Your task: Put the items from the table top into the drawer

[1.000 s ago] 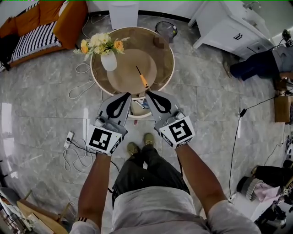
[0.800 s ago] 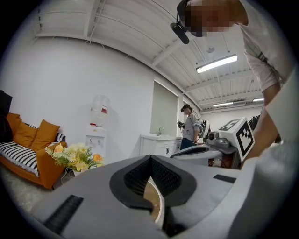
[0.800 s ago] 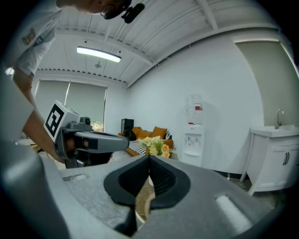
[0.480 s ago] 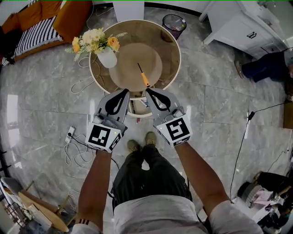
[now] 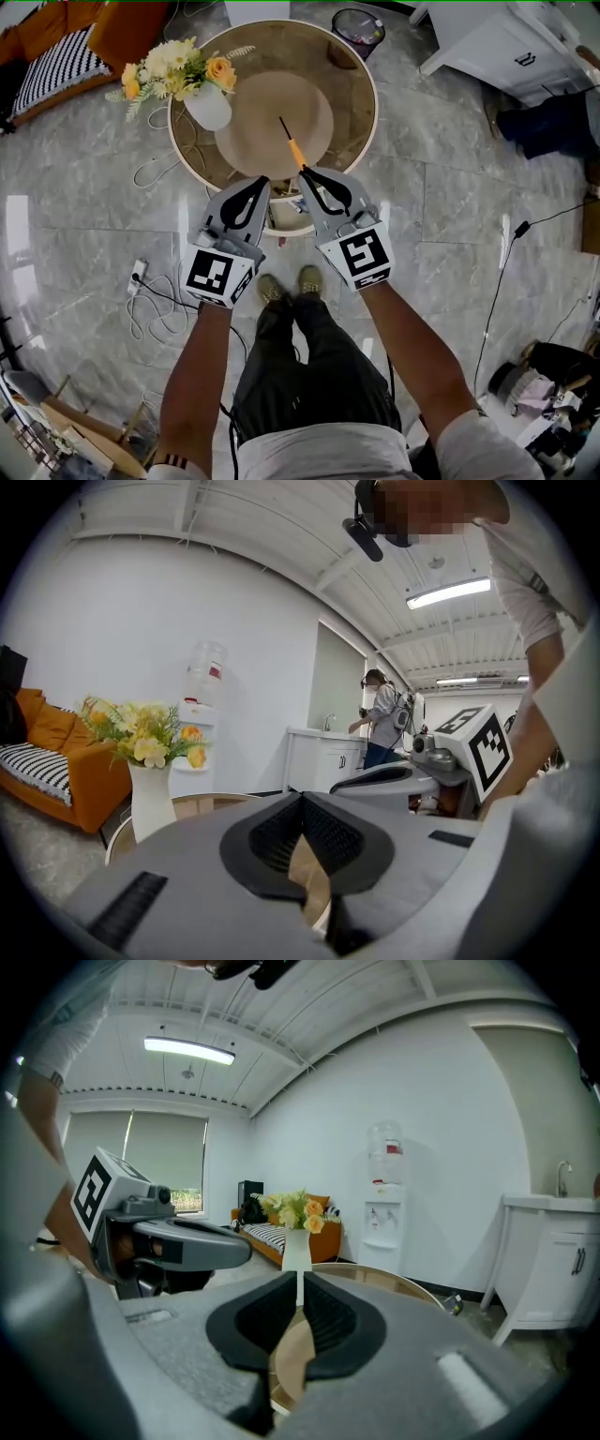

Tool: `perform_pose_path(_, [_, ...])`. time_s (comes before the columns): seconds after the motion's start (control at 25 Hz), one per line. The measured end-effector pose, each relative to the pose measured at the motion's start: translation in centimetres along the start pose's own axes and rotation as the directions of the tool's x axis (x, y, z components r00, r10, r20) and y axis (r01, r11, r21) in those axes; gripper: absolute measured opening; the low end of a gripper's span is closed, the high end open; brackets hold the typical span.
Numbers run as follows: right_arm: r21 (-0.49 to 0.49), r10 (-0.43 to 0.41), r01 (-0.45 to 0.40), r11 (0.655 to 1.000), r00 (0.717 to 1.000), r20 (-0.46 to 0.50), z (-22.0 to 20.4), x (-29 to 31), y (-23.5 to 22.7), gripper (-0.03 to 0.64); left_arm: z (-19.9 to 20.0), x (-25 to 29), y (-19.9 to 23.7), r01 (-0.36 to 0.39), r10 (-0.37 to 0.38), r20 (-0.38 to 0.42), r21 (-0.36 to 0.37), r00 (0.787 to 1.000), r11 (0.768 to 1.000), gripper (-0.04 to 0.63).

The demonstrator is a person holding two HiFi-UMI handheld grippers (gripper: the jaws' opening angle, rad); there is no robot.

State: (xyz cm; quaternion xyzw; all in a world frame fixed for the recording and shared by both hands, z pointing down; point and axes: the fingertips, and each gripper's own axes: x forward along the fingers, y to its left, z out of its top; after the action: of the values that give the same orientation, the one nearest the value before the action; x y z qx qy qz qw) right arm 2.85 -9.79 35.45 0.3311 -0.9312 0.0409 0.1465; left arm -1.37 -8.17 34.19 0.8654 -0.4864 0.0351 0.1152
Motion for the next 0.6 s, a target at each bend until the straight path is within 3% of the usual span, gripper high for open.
perform_pose_path(0.6, [-0.003,-0.046,0.047,0.999,0.973,-0.224,-9.7,6.8,-2.4,0.110,-6.2,3.6,4.0,0.028,-0.029,-0.040,-0.035,0.999,0.999,0.000])
